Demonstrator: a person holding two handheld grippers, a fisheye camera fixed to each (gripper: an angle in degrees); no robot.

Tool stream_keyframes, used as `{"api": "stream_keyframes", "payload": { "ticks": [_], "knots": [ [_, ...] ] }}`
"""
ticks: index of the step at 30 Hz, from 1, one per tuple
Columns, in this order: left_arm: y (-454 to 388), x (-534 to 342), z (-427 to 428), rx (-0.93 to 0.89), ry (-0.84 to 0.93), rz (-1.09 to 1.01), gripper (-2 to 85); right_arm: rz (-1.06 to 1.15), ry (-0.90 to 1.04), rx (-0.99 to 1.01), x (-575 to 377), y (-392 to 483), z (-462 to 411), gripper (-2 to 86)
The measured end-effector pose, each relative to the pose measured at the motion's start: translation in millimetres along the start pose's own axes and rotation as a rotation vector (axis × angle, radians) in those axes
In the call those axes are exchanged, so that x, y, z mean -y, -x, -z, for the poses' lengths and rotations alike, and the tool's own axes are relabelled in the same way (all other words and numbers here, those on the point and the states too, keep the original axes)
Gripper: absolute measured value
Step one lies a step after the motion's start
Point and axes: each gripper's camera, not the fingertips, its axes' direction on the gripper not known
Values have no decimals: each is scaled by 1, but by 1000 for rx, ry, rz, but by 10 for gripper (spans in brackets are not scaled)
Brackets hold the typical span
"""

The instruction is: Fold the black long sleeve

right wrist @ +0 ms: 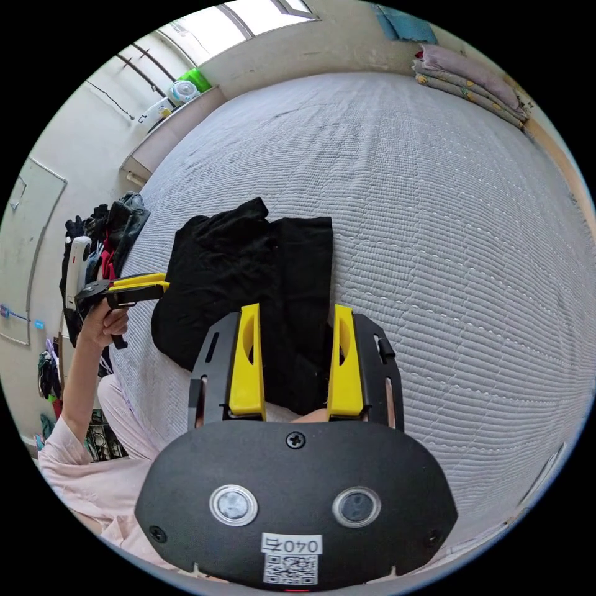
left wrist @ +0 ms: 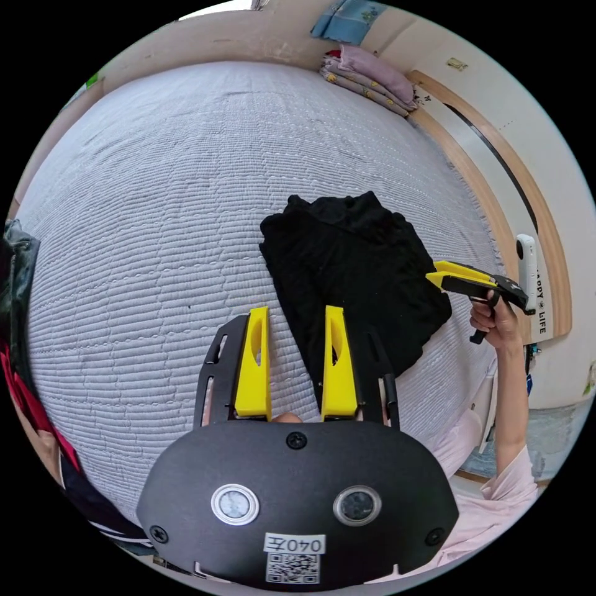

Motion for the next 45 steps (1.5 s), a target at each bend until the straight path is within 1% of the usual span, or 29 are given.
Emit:
{"api": "stream_keyframes", "payload": {
  "ticks": [2, 8, 11, 13, 14, 16, 18, 20, 24, 26, 28, 29, 30, 33, 37, 45],
  "knots": [
    [3, 3, 1, -19, -6, 14, 88, 9, 19, -42, 3, 2, -8, 164],
    [5, 12, -6, -23, 5, 14, 83, 4, 25, -66, 8, 3, -12, 167],
    [-7, 17, -11, 22, 8, -12, 80, 27, 36, -119, 11, 10, -15, 165],
    [-17, 18, -13, 19, 3, -59, 62, 51, 37, -157, 11, 17, -16, 153],
    [-21, 17, -15, -41, -4, -56, 40, 66, 36, -139, 11, 20, -15, 138],
    [-30, 18, -18, 1, -21, -62, 25, 84, 37, -164, 11, 25, -15, 132],
    [-39, 20, -24, 52, -19, -47, 33, 93, 40, -181, 12, 26, -15, 131],
    [-44, 21, -25, 77, -12, -39, 50, 79, 45, -149, 13, 20, -13, 132],
    [-53, 17, -28, 98, -35, -15, 76, 57, 39, -93, 12, 9, -10, 132],
    [-63, 16, -36, 100, -41, -9, 74, 51, 34, -90, 12, 6, -10, 131],
    [-81, 17, -43, 98, -40, -53, 52, 67, 35, -113, 12, 8, -10, 128],
    [-93, 16, -47, 70, -43, -64, 17, 78, 35, -128, 12, 10, -9, 125],
    [-108, 17, -53, 135, -43, -96, 8, 84, 35, -131, 12, 10, -9, 123],
    [-138, 17, -65, 234, -33, -144, -2, 97, 38, -141, 11, 9, -7, 110],
    [-169, 11, -76, 309, -50, -188, -6, 123, 41, -124, 8, 9, -4, 72],
    [-235, -6, -102, 418, -113, -235, -10, 162, 39, -202, 3, 8, 3, 55]
  ]
}}
